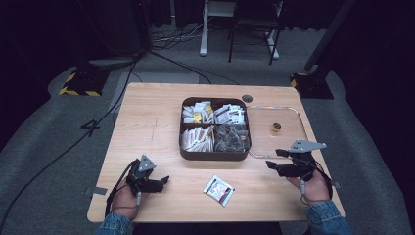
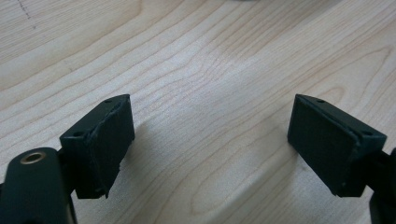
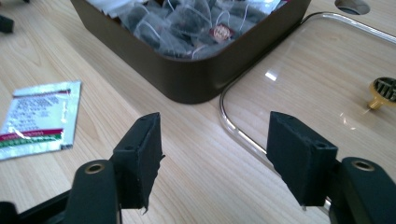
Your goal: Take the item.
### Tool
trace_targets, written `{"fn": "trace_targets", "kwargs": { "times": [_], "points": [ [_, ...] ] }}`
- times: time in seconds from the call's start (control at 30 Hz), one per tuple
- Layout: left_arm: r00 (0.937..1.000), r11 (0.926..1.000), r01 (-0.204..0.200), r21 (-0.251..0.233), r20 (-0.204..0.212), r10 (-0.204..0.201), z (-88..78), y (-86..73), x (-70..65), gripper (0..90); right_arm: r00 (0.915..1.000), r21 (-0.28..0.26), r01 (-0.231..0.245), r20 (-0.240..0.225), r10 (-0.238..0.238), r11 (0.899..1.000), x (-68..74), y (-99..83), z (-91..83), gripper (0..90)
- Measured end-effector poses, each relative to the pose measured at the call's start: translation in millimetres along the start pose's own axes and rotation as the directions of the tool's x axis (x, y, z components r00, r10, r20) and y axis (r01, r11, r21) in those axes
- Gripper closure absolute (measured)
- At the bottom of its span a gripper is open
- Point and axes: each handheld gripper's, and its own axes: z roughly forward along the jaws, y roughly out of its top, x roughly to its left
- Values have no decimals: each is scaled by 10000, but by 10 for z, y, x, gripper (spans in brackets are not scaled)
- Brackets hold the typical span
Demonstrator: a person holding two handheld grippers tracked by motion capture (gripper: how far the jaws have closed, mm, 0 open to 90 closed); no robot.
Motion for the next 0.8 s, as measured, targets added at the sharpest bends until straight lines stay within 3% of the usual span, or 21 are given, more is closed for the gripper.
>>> {"fn": "trace_targets", "kwargs": {
  "times": [0.1, 0.17, 0.4, 0.57, 0.8],
  "points": [
    [10000, 10000, -24, 3, -7, 24, 0, 0, 1, 152, 9995, 120, 239, 212, -242, 9996, 44, -83, 59, 365],
    [10000, 10000, -5, 0, -3, 5, 0, 0, 0, 152, 9988, 495, 218, 423, -239, 9985, 56, -108, 113, 345],
    [10000, 10000, -24, 3, -8, 24, 0, 0, 1, 152, 9979, 1221, -488, 483, 432, 9913, 23, -170, 257, 346],
    [10000, 10000, 14, -4, 2, -14, 0, 0, -1, 152, 9993, 1351, -311, 257, 279, 9903, 69, -186, 310, 314],
    [10000, 10000, -8, 1, -3, 8, 0, 0, 0, 153, 9987, 1820, -63, 511, -31, 9833, 107, -222, 383, 274]
  ]
}}
